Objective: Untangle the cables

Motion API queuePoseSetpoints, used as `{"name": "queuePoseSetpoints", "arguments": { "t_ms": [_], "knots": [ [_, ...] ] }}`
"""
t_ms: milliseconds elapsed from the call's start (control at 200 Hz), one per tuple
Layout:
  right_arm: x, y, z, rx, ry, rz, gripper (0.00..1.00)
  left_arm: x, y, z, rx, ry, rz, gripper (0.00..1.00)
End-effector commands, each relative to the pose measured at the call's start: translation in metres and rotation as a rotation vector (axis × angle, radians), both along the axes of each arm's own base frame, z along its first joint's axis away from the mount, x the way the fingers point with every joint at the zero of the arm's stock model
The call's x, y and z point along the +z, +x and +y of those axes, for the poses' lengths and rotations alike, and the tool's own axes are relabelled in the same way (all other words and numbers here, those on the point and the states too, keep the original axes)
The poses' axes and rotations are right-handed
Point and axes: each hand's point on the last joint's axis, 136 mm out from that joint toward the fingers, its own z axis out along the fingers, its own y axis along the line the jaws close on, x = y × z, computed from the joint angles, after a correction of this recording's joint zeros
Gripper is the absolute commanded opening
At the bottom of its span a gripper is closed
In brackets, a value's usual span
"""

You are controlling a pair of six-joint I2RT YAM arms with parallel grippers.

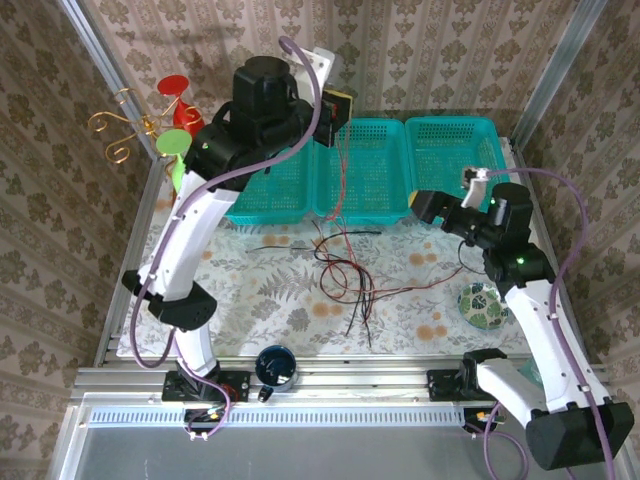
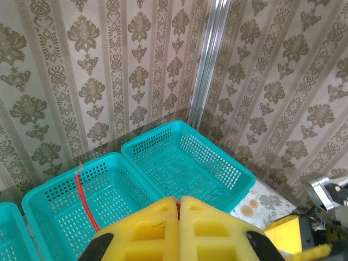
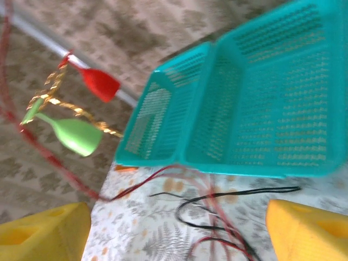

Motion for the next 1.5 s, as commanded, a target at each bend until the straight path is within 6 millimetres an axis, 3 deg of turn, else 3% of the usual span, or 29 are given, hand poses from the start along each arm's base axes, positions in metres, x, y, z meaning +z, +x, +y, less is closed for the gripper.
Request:
{"name": "queuePoseSetpoints", "arguments": {
  "t_ms": [0, 155, 295, 410, 485, 615, 820, 950, 995, 1080, 1135, 1340, 1495],
  "knots": [
    [0.063, -0.002, 0.024, 0.097, -0.096, -0.296, 0.8, 0.005, -0.013, -0.001, -0.047, -0.048, 0.034, 0.0],
    [0.097, 0.002, 0.064, 0.222, -0.143, -0.478, 0.75, -0.007, -0.011, 0.002, -0.026, -0.034, 0.065, 0.0],
    [0.104, 0.006, 0.103, 0.306, -0.226, -0.594, 0.82, -0.01, -0.012, 0.004, -0.025, -0.047, 0.073, 0.0],
    [0.11, 0.018, 0.117, 0.321, -0.249, -0.632, 0.84, -0.013, -0.014, 0.004, -0.032, -0.047, 0.085, 0.0],
    [0.115, 0.025, 0.124, 0.332, -0.241, -0.648, 0.8, -0.015, -0.015, 0.003, -0.037, -0.048, 0.097, 0.0],
    [0.115, 0.037, 0.137, 0.358, -0.24, -0.634, 0.63, -0.019, -0.017, 0.003, -0.043, -0.052, 0.111, 0.0],
    [0.111, 0.054, 0.141, 0.331, -0.253, -0.622, 0.43, -0.023, -0.019, 0.005, -0.043, -0.057, 0.121, 0.0],
    [0.108, 0.057, 0.144, 0.35, -0.255, -0.6, 0.0, -0.032, -0.019, 0.007, -0.036, -0.04, 0.131, 0.0],
    [0.106, 0.057, 0.143, 0.344, -0.256, -0.599, 0.0, -0.034, -0.018, 0.009, -0.033, -0.041, 0.136, 0.0],
    [0.103, 0.055, 0.141, 0.332, -0.255, -0.596, 0.0, -0.036, -0.017, 0.015, -0.036, -0.057, 0.159, 0.46],
    [0.101, 0.054, 0.139, 0.329, -0.258, -0.594, 0.0, -0.038, -0.014, 0.021, -0.032, -0.074, 0.181, 0.59],
    [0.093, 0.051, 0.136, 0.343, -0.258, -0.572, 0.0, -0.033, -0.003, 0.065, 0.021, -0.255, 0.214, 0.7],
    [0.094, 0.049, 0.139, 0.364, -0.231, -0.58, 0.0, -0.055, 0.008, 0.091, 0.012, -0.504, 0.331, 0.72]
  ]
}}
